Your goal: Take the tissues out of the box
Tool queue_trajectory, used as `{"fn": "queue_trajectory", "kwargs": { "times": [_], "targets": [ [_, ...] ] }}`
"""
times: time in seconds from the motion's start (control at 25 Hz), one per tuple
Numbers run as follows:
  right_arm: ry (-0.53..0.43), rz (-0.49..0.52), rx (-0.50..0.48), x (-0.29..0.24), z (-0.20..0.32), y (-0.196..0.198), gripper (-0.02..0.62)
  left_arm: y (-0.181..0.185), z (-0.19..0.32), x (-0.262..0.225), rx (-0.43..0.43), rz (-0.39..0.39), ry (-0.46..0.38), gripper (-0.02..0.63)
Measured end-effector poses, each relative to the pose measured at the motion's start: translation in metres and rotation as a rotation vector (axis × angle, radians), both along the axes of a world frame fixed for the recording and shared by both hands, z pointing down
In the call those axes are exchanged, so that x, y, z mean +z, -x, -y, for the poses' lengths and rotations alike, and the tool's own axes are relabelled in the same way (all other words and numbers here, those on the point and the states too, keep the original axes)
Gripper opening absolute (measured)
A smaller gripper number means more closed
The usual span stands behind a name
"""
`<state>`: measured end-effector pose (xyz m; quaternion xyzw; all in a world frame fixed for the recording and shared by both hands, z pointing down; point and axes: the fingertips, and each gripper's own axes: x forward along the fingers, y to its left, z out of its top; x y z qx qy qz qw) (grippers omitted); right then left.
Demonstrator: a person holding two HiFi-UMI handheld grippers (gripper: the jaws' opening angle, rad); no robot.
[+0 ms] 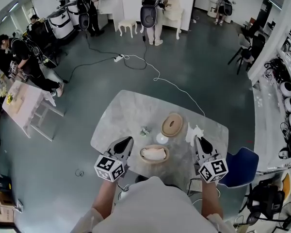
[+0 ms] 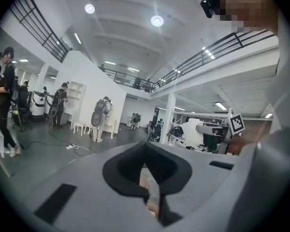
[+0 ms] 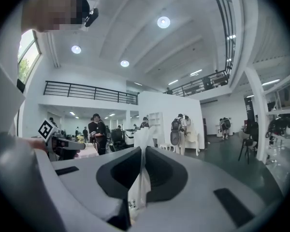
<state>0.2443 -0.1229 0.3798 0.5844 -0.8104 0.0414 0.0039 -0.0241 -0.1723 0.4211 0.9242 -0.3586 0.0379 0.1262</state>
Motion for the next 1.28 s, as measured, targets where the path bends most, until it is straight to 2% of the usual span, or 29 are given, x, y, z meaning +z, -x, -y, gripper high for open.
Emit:
{"fn": "queue_trajectory", "kwargs": {
  "times": [0.4,1.28],
  "targets": [
    [-0.087,0.002,0.047,-0.021,0.002,0.001,0.041,0.009,0.006,-0.011,-0.003,-0.018,-0.025,0.009],
    [-0.058,0.011,0.034,-0.018,0.001,0.01,0.041,0.011,0.0,-0.013,-0.015,-0.04,-0.019,0.009]
  ]
}}
